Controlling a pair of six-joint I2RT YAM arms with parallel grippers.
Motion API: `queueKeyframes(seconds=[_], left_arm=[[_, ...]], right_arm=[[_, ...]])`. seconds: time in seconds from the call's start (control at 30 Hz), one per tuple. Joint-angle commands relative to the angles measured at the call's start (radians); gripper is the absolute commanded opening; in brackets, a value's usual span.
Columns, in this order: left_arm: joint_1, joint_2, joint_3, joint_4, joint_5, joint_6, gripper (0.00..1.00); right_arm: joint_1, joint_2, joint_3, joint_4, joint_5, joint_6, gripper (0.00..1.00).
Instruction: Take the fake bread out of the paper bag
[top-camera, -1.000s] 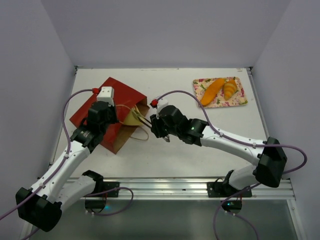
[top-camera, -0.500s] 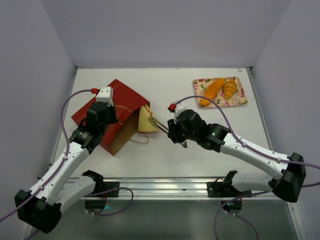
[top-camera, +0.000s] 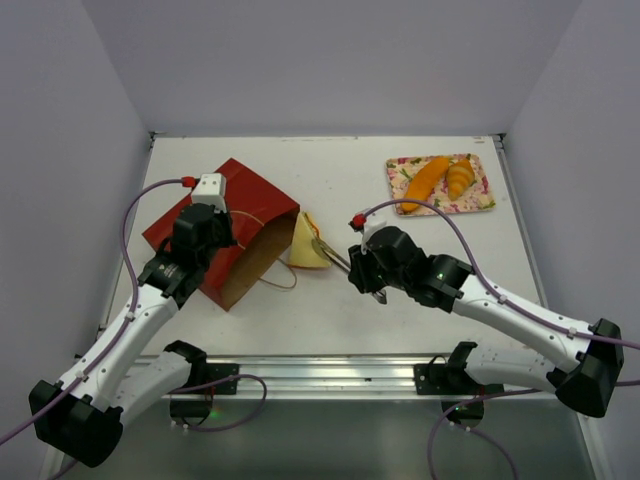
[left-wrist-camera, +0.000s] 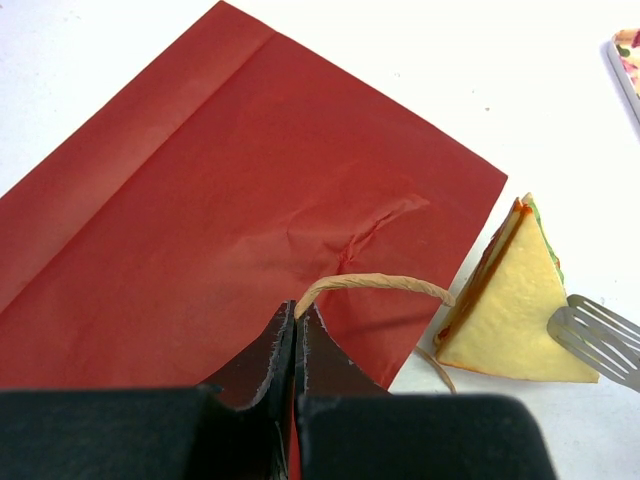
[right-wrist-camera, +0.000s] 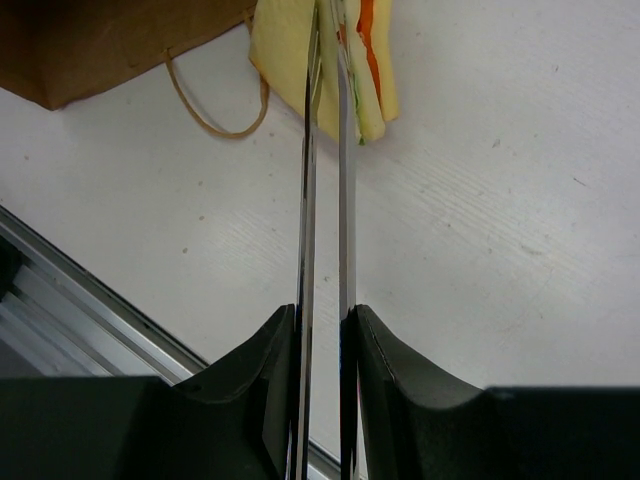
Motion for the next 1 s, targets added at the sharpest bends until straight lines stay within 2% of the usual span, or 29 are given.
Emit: queueKeyframes(seconds=[0.0, 0.13, 0.47, 0.97], left_arm=[[0.008, -0.016, 0.012, 0.03, 0.008, -0.002, 0.0], [0.008, -0.018, 0.012, 0.03, 0.011, -0.002, 0.0], [0.008, -0.021, 0.007, 0.032, 0.016, -0.004, 0.0], [0.008, -0.021, 0.007, 0.032, 0.022, 0.0, 0.0]], right_arm=[[-0.001, 0.001, -0.006, 0.004, -0.003, 0.016, 0.3], [-0.001, 0.01, -0.017, 0.005, -0.004, 0.026, 0.31], [-0.001, -0.02, -0.048, 0.004, 0.007, 0.036, 0.43], [-0.001, -0.01, -0.068, -0.001, 0.02, 0.052, 0.43]])
